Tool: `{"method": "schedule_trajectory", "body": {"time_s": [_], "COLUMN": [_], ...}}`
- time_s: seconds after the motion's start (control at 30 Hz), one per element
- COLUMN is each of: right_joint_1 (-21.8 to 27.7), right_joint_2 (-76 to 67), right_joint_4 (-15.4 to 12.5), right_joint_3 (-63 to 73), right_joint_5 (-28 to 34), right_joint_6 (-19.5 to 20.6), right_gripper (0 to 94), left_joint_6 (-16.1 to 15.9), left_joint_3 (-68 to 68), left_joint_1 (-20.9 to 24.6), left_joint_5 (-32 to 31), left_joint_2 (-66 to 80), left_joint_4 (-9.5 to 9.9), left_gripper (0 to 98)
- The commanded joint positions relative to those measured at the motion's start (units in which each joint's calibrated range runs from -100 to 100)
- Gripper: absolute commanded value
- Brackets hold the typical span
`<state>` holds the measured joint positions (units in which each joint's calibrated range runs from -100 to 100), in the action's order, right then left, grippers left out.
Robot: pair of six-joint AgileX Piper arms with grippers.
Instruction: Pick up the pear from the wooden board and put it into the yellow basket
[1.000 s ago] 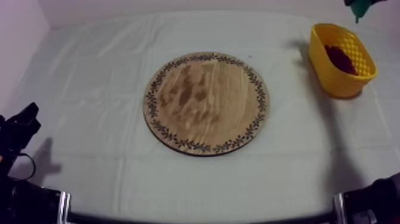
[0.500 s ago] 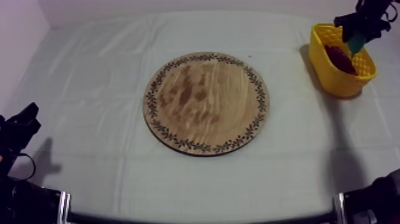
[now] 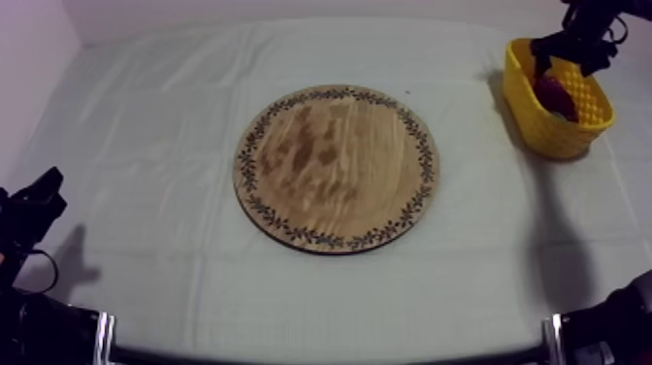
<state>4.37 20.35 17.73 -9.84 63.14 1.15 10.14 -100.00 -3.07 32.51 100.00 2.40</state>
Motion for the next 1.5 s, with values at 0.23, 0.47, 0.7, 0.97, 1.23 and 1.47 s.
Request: {"method": "schedule_trajectory", "body": {"time_s": [0.23, 0.47, 0.7, 0.97, 1.23, 1.47], "right_joint_1": [0.37, -0.55, -2.50, -3.85, -3.52, -3.19], "right_joint_2": [-14.99, -32.89, -52.38, -72.01, -90.41, -102.85], "right_joint_4": [-0.02, 0.26, -0.22, -2.65, -6.75, -7.68], "right_joint_3": [-7.88, -23.29, -40.82, -56.23, -70.96, -82.41], "right_joint_5": [-8.88, -19.04, -26.95, -29.62, -29.34, -29.71], "right_joint_6": [2.41, 1.72, 0.66, -2.18, -7.11, -8.54], "right_gripper": [61.6, 61.3, 59.6, 56.4, 49.2, 40.2], "left_joint_6": [-0.01, -0.01, -0.01, -0.01, -0.01, -0.01], "left_joint_3": [0.00, 0.00, 0.00, 0.00, 0.00, 0.00], "left_joint_1": [-0.01, -0.01, -0.01, -0.01, -0.01, -0.01], "left_joint_5": [-0.01, -0.01, -0.01, -0.01, -0.01, -0.01], "left_joint_2": [0.00, 0.00, 0.00, 0.00, 0.00, 0.00], "left_joint_4": [0.02, 0.02, 0.02, 0.02, 0.02, 0.02], "left_gripper": [0.1, 0.1, 0.1, 0.1, 0.1, 0.1]}}
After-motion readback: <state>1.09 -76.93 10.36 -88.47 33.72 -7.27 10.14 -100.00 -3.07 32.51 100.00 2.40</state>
